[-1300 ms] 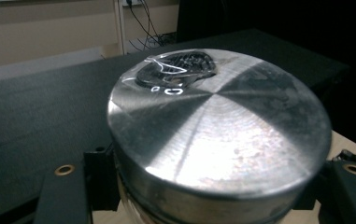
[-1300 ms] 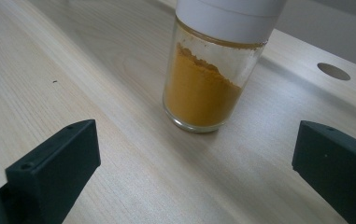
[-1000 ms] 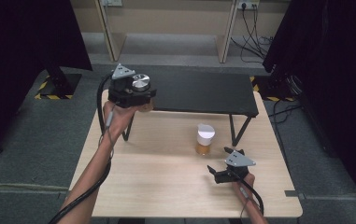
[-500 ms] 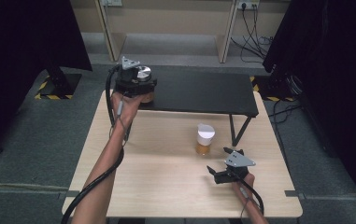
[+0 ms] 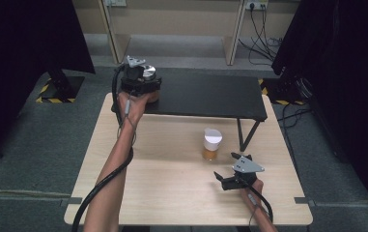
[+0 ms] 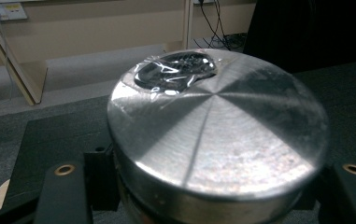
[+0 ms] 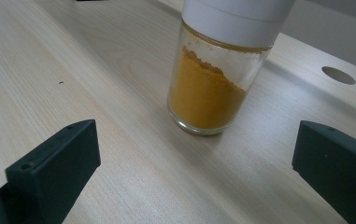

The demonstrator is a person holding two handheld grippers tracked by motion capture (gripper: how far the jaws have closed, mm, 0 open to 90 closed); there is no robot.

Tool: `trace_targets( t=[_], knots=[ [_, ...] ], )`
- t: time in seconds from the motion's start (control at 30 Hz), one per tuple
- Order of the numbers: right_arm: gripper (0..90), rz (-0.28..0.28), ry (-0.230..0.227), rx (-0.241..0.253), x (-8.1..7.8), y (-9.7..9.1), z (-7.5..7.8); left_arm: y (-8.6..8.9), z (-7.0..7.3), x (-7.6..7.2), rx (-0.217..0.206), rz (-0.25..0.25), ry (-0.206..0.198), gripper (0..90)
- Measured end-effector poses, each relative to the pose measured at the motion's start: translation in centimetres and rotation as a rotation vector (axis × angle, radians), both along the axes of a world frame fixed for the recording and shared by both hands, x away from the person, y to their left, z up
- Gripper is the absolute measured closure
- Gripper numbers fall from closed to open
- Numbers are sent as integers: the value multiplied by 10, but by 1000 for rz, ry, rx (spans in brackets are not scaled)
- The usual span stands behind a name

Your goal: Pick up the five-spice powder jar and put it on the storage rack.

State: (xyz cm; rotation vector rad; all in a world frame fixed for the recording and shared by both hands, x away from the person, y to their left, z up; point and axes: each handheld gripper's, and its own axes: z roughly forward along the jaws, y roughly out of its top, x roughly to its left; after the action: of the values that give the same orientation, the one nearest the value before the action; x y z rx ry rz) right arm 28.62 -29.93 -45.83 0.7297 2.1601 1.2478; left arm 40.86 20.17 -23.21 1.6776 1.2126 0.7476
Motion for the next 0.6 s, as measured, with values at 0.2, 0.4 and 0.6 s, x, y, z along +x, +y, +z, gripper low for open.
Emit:
trace_targets(
  t=[0.2, 0.4, 0.6],
  knots=[
    [8, 2, 0, 1, 0, 0, 0, -4, -4, 2, 4, 12, -9, 306],
    [8, 4, -2, -3, 0, 0, 0, -5, -9, 2, 0, 12, -16, 305],
    [8, 1, -3, -6, 0, 1, 0, -4, -8, 2, 8, 6, -16, 301]
  ],
)
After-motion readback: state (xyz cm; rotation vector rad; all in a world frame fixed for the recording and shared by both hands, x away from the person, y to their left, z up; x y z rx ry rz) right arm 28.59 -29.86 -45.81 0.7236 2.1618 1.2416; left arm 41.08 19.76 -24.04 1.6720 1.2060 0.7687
